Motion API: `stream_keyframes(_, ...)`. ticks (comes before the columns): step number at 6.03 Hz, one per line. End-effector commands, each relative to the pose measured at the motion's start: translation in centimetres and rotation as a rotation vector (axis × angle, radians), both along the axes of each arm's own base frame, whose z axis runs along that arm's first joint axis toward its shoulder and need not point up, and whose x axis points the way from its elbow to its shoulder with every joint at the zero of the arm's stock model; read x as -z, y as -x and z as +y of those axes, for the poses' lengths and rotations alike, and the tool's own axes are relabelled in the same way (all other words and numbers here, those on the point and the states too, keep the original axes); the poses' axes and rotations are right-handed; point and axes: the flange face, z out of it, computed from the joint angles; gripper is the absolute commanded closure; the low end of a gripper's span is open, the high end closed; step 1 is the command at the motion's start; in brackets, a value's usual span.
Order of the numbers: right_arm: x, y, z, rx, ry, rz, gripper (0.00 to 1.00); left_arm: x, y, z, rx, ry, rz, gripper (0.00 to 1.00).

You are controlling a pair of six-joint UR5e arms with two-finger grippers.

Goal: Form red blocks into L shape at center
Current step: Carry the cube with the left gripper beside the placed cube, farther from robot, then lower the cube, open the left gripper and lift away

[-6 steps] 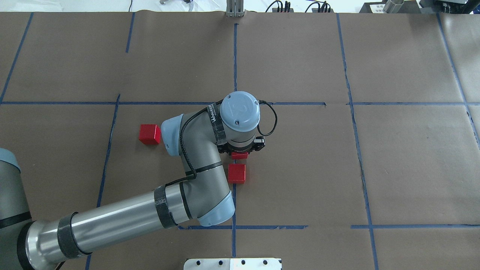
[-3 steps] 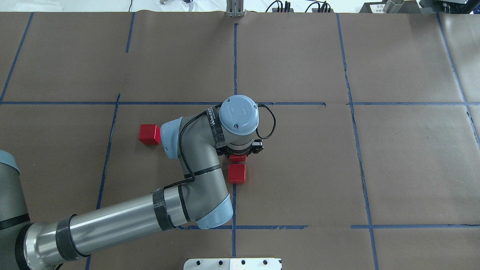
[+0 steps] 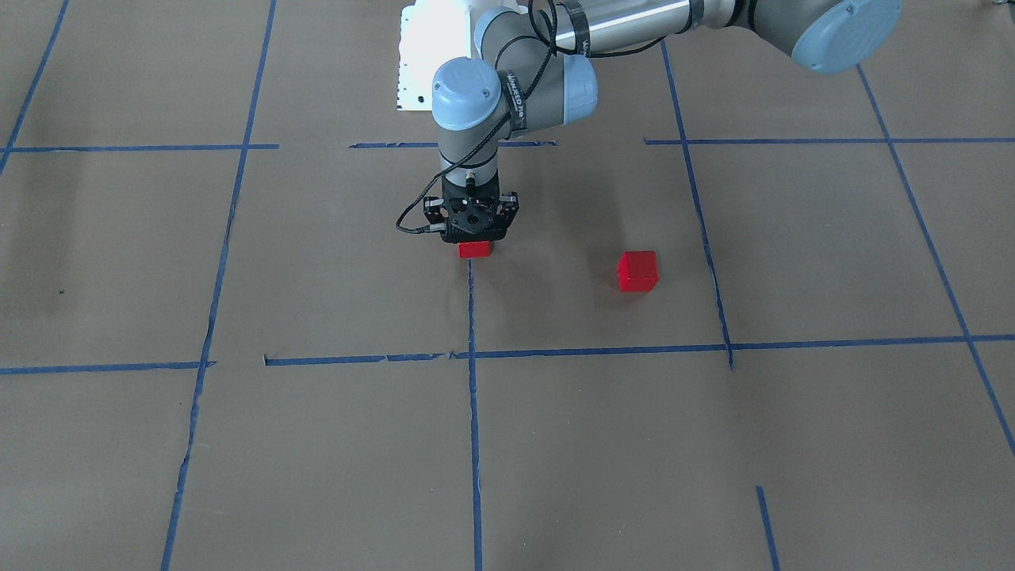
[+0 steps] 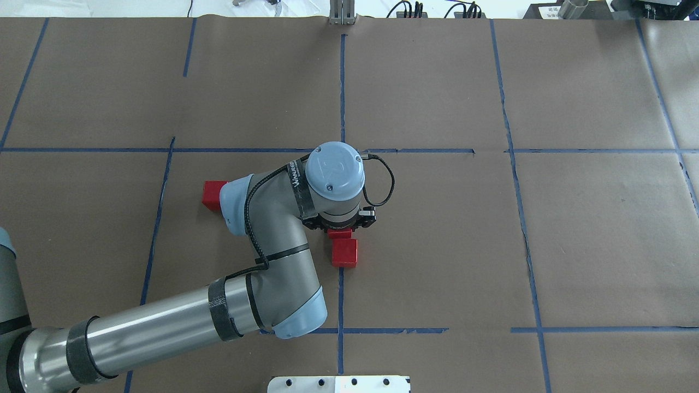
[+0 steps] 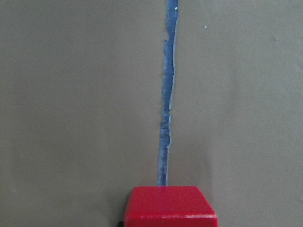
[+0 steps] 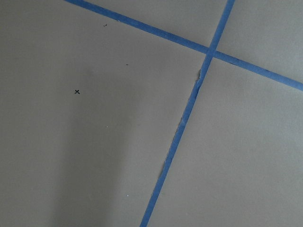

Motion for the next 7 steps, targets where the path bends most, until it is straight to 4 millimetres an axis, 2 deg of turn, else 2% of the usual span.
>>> stream_keyframes(1, -0.1, 0.0, 0.0, 0.000, 0.001, 0.001, 0.01, 0.3, -0.2, 0.6, -0.009, -0.004, 0.005, 0.83)
stream_keyframes(2, -0.1, 0.0, 0.0, 0.000, 0.002, 0.001, 0.01, 0.8, -0.4, 0.8, -0.011, -0.005, 0.010, 0.83)
stream_keyframes(3, -0.1, 0.0, -0.1, 0.000, 0.001, 0.003, 0.01, 0.7, -1.1, 1.9, -0.026, -0.004, 0.007, 0.83)
stream_keyframes(6, -0.1, 0.0, -0.1, 0.000, 0.001, 0.003, 0.01, 0.6, -1.2, 1.9, -0.026, -0.004, 0.005, 0.83)
stream_keyframes(7, -0.1, 0.0, -0.1, 0.000, 0.001, 0.003, 0.01, 0.5, -1.2, 1.9, -0.026, -0.003, 0.004, 0.76)
